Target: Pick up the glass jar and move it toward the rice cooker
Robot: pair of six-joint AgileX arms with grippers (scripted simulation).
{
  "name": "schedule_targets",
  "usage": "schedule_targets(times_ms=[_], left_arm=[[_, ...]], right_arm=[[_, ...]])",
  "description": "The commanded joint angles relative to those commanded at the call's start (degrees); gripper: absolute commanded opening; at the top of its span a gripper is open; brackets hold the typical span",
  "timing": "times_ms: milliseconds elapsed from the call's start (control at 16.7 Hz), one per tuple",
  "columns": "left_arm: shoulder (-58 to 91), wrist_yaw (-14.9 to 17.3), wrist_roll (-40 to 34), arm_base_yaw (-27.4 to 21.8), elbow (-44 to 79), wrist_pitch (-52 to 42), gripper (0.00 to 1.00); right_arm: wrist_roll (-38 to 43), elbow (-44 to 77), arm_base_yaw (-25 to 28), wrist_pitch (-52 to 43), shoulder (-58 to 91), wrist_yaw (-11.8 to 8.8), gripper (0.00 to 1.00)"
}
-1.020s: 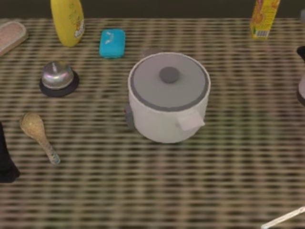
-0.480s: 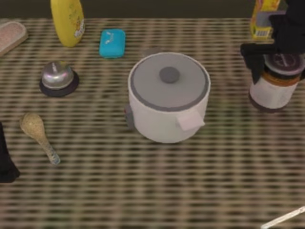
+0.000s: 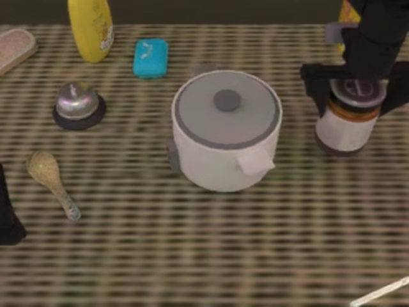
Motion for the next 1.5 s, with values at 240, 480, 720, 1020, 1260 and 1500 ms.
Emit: schedule_targets(times_ms=[240,480,720,1020,1260,1500], left_arm=[[0.0,0.0,0.0,0.0,0.0,0.0,1.00],[0.0,0.0,0.0,0.0,0.0,0.0,1.00],[0.0,0.0,0.0,0.0,0.0,0.0,1.00],[0.0,0.0,0.0,0.0,0.0,0.0,1.00],[0.0,0.0,0.0,0.0,0.0,0.0,1.00],[0.0,0.0,0.0,0.0,0.0,0.0,1.00]], right_arm=[[0.0,-2.9,0.2,3.4,0.2,-0.1,0.00],[0.2,-8.3,0.4,9.6,1.0,0.1,0.00],[0.2,-9.6,0.5,10.8,1.3,0.1,0.00],[0.2,-9.6,0.5,10.8,1.3,0.1,0.30],[0.2,-9.6,0.5,10.8,1.3,0.1,0.60],[0.2,-9.6,0.5,10.8,1.3,0.1,0.90]])
